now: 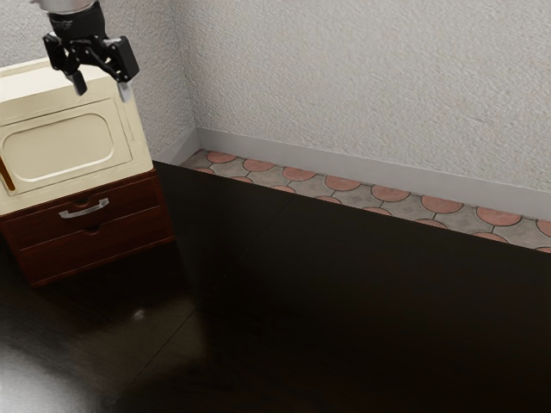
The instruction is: Pull the drawer handle with one arm to open the drawer
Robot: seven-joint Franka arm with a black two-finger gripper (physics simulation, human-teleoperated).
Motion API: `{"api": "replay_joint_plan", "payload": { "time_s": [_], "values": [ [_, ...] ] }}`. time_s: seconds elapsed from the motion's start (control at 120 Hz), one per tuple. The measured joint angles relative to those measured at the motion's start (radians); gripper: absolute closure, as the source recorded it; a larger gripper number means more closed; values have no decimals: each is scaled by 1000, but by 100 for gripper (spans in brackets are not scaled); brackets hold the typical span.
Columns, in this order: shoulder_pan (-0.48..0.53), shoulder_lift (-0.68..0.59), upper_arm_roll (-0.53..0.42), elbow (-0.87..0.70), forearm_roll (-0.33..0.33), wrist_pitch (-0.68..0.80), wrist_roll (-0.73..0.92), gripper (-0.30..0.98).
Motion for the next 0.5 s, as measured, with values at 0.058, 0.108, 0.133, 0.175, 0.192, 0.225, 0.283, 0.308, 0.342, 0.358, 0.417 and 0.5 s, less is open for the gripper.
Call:
{"api": "replay_joint_plan", "payload": {
  "time_s": [0.058, 0.108, 0.133, 0.175, 0.192, 0.225, 0.283, 0.308, 0.342, 0.358, 0.417, 0.5],
  "values": [
    [-9, 2, 0, 0, 1, -3, -2, 0],
    [-15, 4, 0, 0, 1, -6, -3, 0],
    [-16, 4, 0, 0, 1, -7, -4, 0],
    [-16, 4, 0, 7, 2, -9, -4, 0],
    [-16, 4, -1, 22, 2, -11, -4, 0],
    [-14, 5, -3, 84, 4, -24, -5, 0],
    [-13, 4, -7, 203, 6, -50, -6, 0],
    [-12, 4, -12, 228, 6, -60, -6, 0],
    [-8, 4, -22, 248, 6, -71, -6, 0],
    [-5, 4, -30, 255, 6, -75, -7, 0],
    [-15, 5, -47, 266, 7, -88, -8, 0],
    [-41, 12, -51, 266, 6, -102, -9, 0]
  ]
}}
